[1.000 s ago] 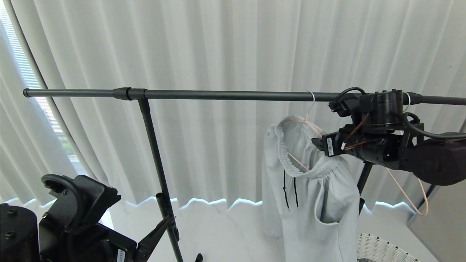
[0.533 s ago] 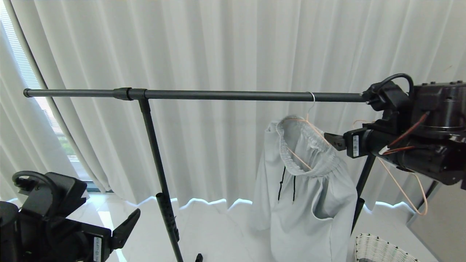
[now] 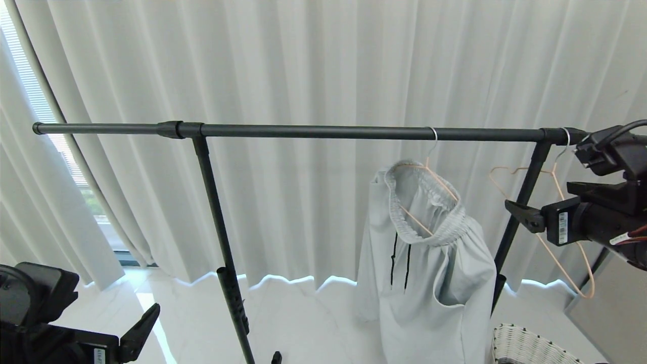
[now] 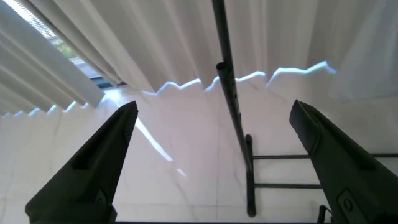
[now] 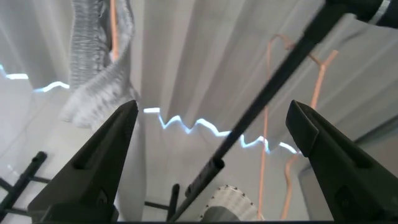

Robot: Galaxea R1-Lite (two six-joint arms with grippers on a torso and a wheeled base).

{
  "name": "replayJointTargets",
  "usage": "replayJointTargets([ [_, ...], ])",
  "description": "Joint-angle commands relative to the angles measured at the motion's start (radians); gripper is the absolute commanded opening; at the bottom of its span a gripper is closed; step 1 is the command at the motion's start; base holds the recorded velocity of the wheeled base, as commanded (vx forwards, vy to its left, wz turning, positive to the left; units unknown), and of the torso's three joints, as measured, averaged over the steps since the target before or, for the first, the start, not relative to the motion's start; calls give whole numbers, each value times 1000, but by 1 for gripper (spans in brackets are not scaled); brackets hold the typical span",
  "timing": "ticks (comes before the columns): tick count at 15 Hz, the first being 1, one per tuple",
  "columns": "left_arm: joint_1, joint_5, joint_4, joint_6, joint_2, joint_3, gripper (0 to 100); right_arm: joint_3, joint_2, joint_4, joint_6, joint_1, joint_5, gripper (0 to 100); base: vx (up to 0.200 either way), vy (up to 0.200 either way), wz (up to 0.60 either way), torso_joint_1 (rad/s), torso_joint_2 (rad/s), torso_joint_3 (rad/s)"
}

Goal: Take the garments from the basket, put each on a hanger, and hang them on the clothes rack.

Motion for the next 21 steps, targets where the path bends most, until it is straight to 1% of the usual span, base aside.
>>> replayJointTargets([
  [1, 14, 0, 0, 0, -33, 16, 100, 8, -33, 0, 1, -18, -1, 100, -200, 0, 0, 12, 2, 2],
  [6, 19, 0, 2, 0, -47, 27, 100, 23, -39, 3, -9, -100, -3, 100, -200, 0, 0, -1, 0, 3],
  [8, 22, 3, 2, 1, -45, 36, 100, 66, -56, 8, -87, -183, -3, 100, -200, 0, 0, 0, 2, 0],
  [9, 40, 1, 3, 1, -45, 45, 100, 90, -67, 8, -139, -223, -3, 100, -200, 0, 0, 7, -2, 2],
  [10, 68, 1, 3, 1, -44, 54, 100, 116, -76, 8, -177, -255, -3, 100, -200, 0, 0, 7, -2, 7],
  [12, 149, 1, 3, 3, -39, 83, 100, 178, -91, 6, -240, -314, -3, 100, -200, 0, 0, 2, 5, 7],
  [13, 166, 0, 3, 3, -39, 93, 100, 195, -97, 6, -257, -329, -3, 100, -200, 0, 0, 7, 2, 7],
  [14, 180, 0, 3, 3, -44, 117, 100, 225, -100, 2, -279, -347, -4, 100, 0, 0, 0, 0, 0, 0],
  [17, 181, 1, 3, 3, -38, 142, 100, 256, -99, -27, -283, -351, -6, 100, 0, 0, 0, 0, 0, 0],
  [21, 181, 1, 3, 11, -36, 176, 100, 268, -100, -34, -283, -352, -6, 100, 0, 0, 0, 0, 0, 0],
])
